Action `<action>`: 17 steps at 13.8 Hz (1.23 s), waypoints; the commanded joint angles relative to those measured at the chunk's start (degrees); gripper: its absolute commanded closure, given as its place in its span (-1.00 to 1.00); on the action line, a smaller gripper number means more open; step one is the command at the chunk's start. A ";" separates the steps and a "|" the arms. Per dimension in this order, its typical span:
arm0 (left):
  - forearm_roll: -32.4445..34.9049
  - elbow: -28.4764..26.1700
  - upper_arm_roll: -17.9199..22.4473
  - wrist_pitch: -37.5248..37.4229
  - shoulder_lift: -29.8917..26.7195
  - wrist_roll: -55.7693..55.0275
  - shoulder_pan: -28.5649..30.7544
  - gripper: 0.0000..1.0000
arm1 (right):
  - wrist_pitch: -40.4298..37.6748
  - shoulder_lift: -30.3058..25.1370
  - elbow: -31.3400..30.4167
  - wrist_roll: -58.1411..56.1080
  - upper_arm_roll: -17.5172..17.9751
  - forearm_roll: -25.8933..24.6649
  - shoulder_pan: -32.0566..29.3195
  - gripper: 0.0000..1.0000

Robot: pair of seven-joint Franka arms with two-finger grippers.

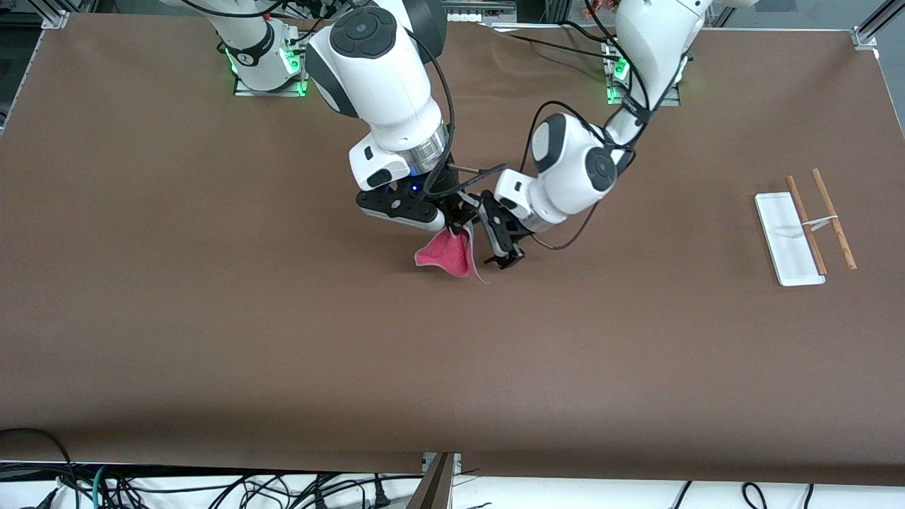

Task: Pass towel and hang on rack
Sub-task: 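Close the left gripper on the hanging towel edge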

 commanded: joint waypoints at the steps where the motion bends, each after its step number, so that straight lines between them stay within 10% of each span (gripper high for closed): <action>1: 0.51 -0.10 -0.10 0.86 -1.03 0.41 -1.04 -1.00 | -0.34 0.36 1.08 -0.08 -0.42 0.79 0.23 1.00; 8: 0.59 3.06 -0.28 0.86 0.82 0.50 -1.04 -0.98 | -0.34 0.36 1.08 -0.08 -0.42 0.79 0.23 1.00; 13: 0.68 5.09 -0.19 0.86 2.05 0.59 -1.04 0.04 | -0.34 0.36 1.08 -0.08 -0.42 0.79 0.23 1.00; 16: 1.47 5.09 -0.19 0.86 2.05 1.03 -0.78 1.00 | -0.34 0.36 1.08 -0.08 -0.42 0.79 0.23 1.00; 17: 3.21 5.09 -0.19 0.86 1.88 1.03 -0.52 1.00 | -0.34 0.36 1.08 -0.08 -0.42 0.79 0.23 1.00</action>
